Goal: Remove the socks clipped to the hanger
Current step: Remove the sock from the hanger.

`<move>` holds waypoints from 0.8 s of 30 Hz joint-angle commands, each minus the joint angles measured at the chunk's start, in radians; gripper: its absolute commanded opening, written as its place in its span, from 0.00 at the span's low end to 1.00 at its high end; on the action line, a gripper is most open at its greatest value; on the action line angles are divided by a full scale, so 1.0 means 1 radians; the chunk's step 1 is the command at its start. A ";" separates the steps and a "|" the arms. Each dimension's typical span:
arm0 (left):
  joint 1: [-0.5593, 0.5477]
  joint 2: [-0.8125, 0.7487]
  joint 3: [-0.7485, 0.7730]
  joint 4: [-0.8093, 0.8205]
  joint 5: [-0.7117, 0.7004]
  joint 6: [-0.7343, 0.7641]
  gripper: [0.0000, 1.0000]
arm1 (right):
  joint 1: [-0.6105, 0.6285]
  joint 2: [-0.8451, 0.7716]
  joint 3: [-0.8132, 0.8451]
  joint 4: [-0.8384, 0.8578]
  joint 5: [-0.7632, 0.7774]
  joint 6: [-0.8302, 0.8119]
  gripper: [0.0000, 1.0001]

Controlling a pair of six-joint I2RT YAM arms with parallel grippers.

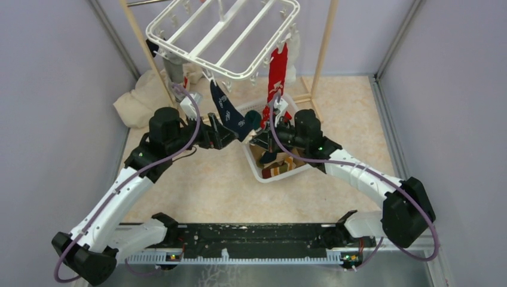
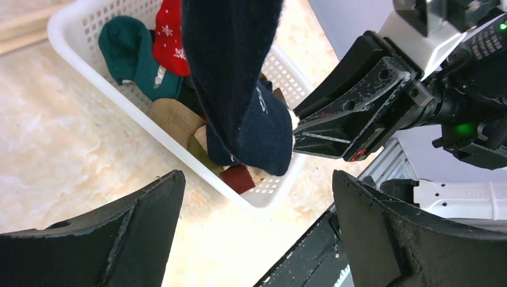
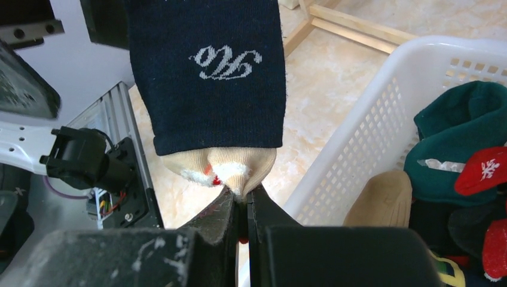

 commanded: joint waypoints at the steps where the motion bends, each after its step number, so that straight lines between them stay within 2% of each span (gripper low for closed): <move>1: 0.006 -0.034 0.046 -0.015 -0.044 0.066 0.99 | -0.001 -0.053 -0.004 0.044 -0.005 0.018 0.00; 6: 0.016 -0.038 0.079 -0.027 -0.085 0.128 0.99 | -0.001 -0.059 0.015 0.008 -0.057 0.036 0.00; 9: 0.039 -0.023 0.104 -0.038 -0.089 0.143 0.98 | -0.002 -0.071 0.030 -0.034 -0.032 0.034 0.00; 16: 0.184 0.069 0.128 0.012 0.067 0.097 0.94 | -0.049 -0.086 0.033 -0.081 0.012 0.033 0.00; 20: 0.196 0.116 0.181 0.032 0.076 0.086 0.93 | -0.055 -0.072 0.041 -0.088 0.023 0.031 0.00; 24: 0.197 0.154 0.261 0.017 0.067 0.071 0.92 | -0.053 -0.069 0.040 -0.081 0.105 0.030 0.00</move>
